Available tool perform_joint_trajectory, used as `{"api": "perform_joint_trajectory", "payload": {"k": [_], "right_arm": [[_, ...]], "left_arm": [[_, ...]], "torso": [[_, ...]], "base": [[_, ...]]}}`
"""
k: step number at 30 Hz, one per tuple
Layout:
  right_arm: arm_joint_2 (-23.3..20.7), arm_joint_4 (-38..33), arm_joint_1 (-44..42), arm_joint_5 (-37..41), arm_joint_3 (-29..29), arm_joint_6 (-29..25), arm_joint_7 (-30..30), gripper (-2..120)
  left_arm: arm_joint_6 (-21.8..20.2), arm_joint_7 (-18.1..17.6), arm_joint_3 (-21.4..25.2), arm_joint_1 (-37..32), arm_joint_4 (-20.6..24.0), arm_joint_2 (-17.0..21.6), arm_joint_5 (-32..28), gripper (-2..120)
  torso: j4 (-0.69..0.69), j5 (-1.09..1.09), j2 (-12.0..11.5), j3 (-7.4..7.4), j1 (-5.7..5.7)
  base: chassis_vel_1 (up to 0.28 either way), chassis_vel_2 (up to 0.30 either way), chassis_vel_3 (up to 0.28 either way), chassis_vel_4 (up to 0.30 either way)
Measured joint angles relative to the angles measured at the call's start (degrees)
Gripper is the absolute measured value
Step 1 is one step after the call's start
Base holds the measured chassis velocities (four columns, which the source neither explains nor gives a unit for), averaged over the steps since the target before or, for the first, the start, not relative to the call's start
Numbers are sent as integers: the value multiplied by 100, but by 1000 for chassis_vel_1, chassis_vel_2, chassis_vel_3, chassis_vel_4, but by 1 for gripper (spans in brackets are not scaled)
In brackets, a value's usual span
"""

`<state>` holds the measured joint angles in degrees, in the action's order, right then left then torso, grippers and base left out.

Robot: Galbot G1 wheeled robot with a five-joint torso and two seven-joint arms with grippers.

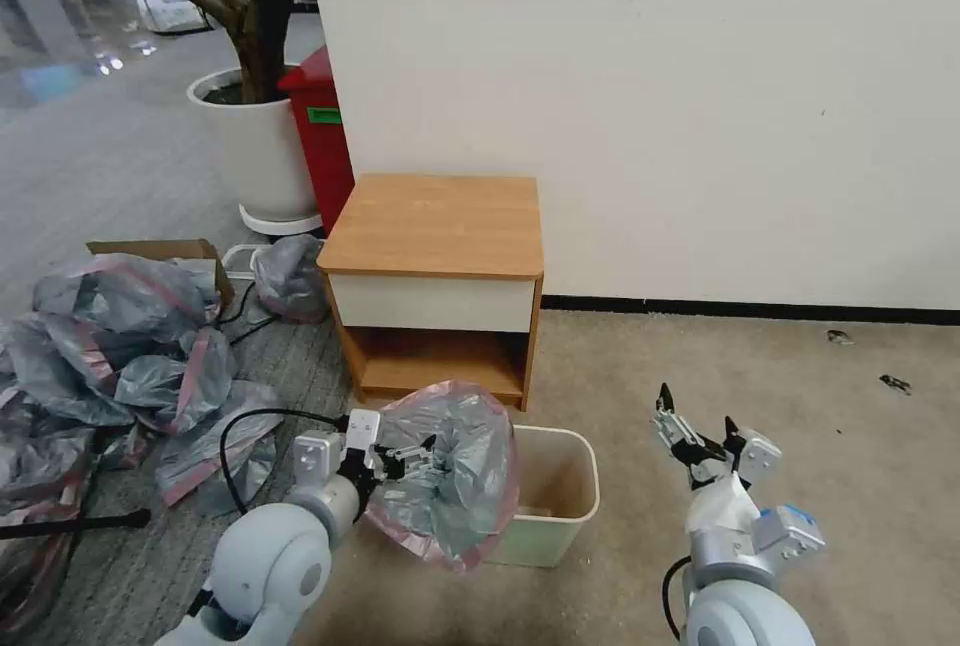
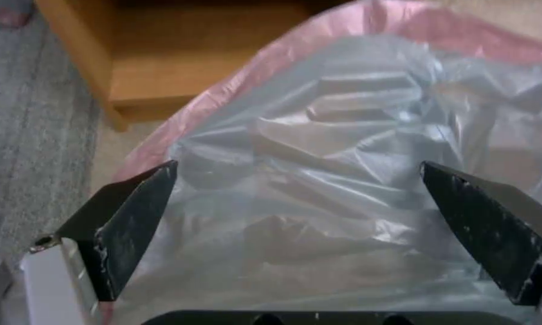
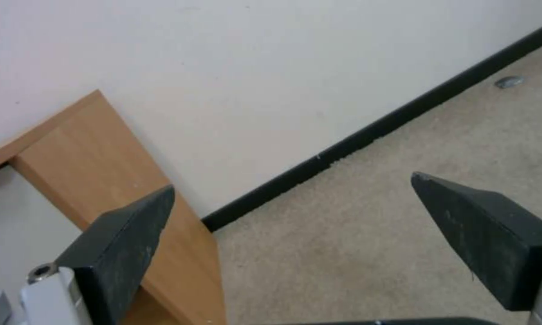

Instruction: Pick up the garbage bag from the table and place it over the trash can.

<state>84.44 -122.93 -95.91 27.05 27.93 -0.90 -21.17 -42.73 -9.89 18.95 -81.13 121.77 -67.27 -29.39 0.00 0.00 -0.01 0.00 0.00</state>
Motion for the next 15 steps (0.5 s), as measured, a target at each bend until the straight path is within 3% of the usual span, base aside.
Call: {"api": "perform_joint_trajectory", "payload": {"k": [15], "right_arm": [[62, 23, -48, -15, 107, -126, -12, 100]], "left_arm": [[42, 190, -372, 374, -469, -149, -203, 98]], "torso": [[0, 0, 1, 0, 0]], "base": [[0, 0, 0, 0]]}}
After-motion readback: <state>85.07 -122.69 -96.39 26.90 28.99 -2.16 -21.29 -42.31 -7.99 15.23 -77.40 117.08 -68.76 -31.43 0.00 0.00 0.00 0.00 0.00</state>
